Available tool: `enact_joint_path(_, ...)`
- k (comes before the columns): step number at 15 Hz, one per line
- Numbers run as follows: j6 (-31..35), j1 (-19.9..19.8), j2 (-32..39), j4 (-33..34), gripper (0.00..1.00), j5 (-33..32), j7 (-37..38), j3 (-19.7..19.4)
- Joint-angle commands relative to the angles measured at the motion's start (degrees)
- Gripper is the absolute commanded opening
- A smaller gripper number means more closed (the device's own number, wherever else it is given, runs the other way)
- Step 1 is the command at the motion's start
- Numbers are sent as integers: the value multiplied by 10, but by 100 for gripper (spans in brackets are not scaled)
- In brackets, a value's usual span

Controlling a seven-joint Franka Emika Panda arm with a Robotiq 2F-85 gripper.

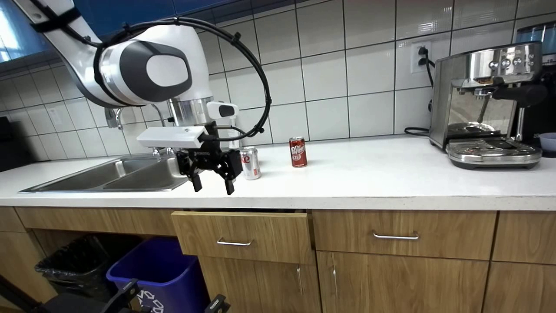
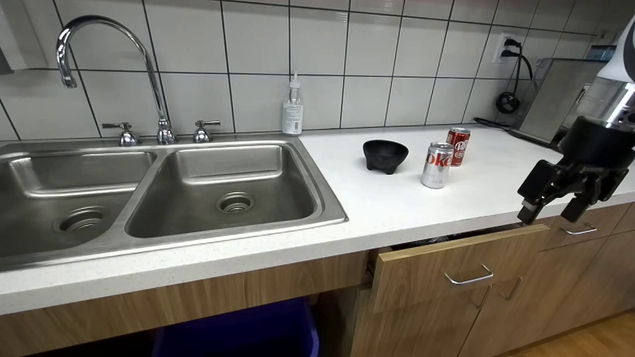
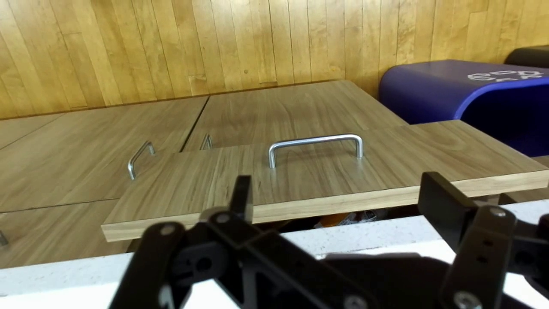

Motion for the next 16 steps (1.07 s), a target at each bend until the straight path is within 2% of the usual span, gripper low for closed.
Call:
enact_joint_path(1,-40,37,-33,-3,100,-27,17,-46)
enact_joint_path(5,-24,55,-16,0,100,-27,8,-68)
enact_joint_path(16,-27,57,-17,0,100,-27,7,-69)
